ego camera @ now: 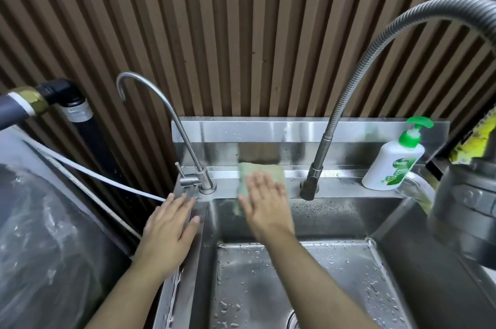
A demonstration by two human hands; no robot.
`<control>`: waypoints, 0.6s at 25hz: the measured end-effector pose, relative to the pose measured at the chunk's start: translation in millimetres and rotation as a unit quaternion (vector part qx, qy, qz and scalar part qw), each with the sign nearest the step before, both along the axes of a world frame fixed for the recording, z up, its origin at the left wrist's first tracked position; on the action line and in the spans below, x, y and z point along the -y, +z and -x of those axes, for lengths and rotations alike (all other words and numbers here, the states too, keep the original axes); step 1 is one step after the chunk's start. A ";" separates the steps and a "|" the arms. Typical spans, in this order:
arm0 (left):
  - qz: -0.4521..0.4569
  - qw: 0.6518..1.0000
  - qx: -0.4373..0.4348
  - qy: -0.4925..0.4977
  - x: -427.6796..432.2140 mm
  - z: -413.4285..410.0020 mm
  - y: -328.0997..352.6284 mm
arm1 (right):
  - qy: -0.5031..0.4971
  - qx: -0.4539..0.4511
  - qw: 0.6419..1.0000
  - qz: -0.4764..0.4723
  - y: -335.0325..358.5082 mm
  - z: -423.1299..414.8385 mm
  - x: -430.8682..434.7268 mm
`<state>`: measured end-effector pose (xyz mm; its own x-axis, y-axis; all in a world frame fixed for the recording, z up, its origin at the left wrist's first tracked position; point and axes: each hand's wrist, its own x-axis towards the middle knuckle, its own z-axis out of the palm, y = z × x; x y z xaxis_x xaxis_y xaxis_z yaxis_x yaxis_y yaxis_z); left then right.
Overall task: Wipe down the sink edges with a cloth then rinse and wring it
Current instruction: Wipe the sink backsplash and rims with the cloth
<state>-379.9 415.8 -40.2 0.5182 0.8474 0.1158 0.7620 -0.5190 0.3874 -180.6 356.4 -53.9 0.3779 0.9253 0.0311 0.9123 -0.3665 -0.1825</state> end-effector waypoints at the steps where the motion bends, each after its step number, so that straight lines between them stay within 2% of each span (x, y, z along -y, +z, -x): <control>1: 0.009 1.000 0.012 0.004 1.1 2.5 -1.1 | -0.059 0.004 0.998 0.011 1.2 -2.7 3.9; 3: 0.020 0.999 0.028 0.003 3.2 4.3 -2.7 | -0.087 0.000 0.996 0.013 2.6 13.4 -8.3; 5: 0.015 0.999 0.030 -0.002 3.8 3.2 -3.9 | -0.001 -0.007 1.000 0.008 2.9 39.1 -27.3; 7: 0.006 1.000 0.028 -0.007 4.6 2.5 -5.6 | 0.071 0.003 0.997 0.005 2.2 30.3 -26.7; 9: -0.001 0.999 0.028 -0.019 4.4 1.7 -6.9 | 0.009 0.000 1.000 -0.010 0.3 -3.7 -10.8; 12: -0.005 0.999 0.031 -0.031 3.8 0.3 -7.2 | -0.180 -0.058 0.982 0.005 5.8 -19.4 2.2; 13: -0.008 0.999 0.034 -0.033 4.0 0.5 -7.1 | -0.190 -0.059 0.980 0.010 8.9 -4.4 -6.3; 15: -0.013 0.999 0.042 -0.030 4.0 1.3 -6.9 | -0.117 -0.054 0.992 0.013 9.5 39.0 -28.7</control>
